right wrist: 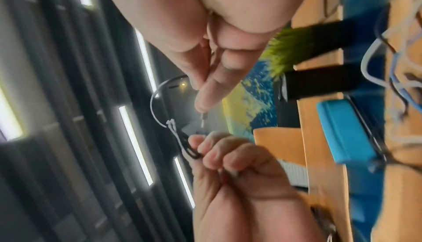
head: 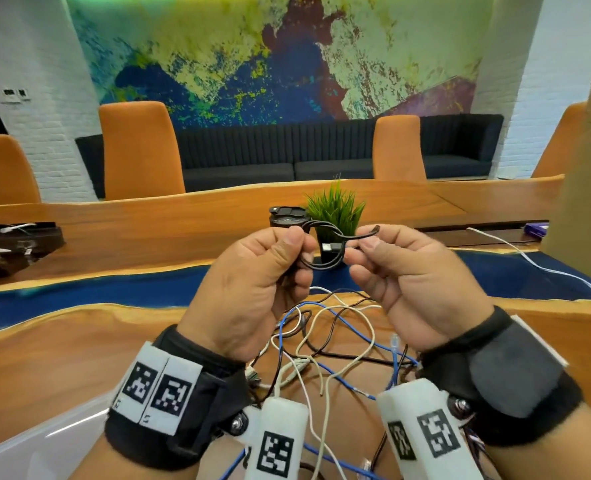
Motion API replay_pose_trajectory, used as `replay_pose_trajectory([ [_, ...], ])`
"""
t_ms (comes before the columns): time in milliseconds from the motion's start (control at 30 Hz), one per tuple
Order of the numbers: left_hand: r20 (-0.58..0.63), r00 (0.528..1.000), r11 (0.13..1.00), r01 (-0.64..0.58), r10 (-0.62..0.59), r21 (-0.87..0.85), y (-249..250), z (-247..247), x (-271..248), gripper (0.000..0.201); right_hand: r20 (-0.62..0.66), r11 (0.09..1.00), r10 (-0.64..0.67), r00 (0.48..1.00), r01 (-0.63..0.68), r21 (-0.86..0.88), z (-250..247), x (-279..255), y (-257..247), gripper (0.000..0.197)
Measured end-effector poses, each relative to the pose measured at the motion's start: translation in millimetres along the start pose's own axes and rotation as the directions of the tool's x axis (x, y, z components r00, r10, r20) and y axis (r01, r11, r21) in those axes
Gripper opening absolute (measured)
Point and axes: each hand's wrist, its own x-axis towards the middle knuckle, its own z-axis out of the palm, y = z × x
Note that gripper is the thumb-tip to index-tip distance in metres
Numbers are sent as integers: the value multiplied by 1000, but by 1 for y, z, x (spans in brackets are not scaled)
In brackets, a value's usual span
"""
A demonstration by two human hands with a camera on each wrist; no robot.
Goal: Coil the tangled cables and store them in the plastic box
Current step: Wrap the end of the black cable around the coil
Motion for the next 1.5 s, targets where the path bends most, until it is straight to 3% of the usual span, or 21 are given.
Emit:
replay_pose_trajectory([
  [100,-27,998,993,-49,53,109,-2,0,-1,21,66,989,102,993,-108,99,3,-2,6,12],
  [233,-42,978,919,-178,206,352,-5,5,-4,22,192,980,189,963,-197,25,3,-6,12,11],
  [367,-35,922,821,-327,387,468,-10,14,-7,22,474,947,287,832,-320,-10,-4,-6,17,29],
  [467,-52,884,769,-374,465,519,-13,10,-5,23,593,928,297,749,-373,6,-6,-8,15,25],
  [500,-54,873,755,-385,484,531,-15,9,-4,23,583,927,299,755,-375,10,-5,-9,15,23],
  [600,-50,855,739,-415,516,531,-16,13,-6,25,426,939,311,850,-343,-1,-2,-9,16,21],
  [700,-189,888,879,-347,420,326,-12,13,-5,24,360,946,314,879,-257,-198,-4,-7,18,30],
  [733,-228,912,931,-296,342,212,-9,11,-4,24,333,920,313,889,-197,-340,-4,-7,20,26],
  [800,-229,960,984,-175,162,-39,-4,9,-4,24,262,783,276,925,-58,-620,-4,-7,24,12],
  [900,-116,993,986,-5,-15,-168,-3,10,-4,21,166,633,146,975,37,-773,-2,-5,28,9],
  [1000,-52,996,991,-65,71,116,-5,10,-5,23,130,575,-64,989,143,-805,-3,-3,22,16],
  [1100,3,971,841,-208,238,499,-6,9,-7,25,104,709,-160,982,187,-680,0,-3,13,16],
  [1200,-13,980,841,-164,198,515,-8,12,-9,24,97,796,-196,976,216,-565,6,-8,9,11],
  [1267,-54,977,848,-153,208,508,-7,12,-8,22,114,787,-234,966,256,-561,6,-9,10,11],
  [1433,-72,944,754,-208,321,623,-7,5,-7,15,160,777,-232,960,281,-563,6,-10,11,10],
  [1500,-60,929,690,-227,366,688,-6,5,-7,13,197,690,-337,921,384,-614,6,-12,9,8],
])
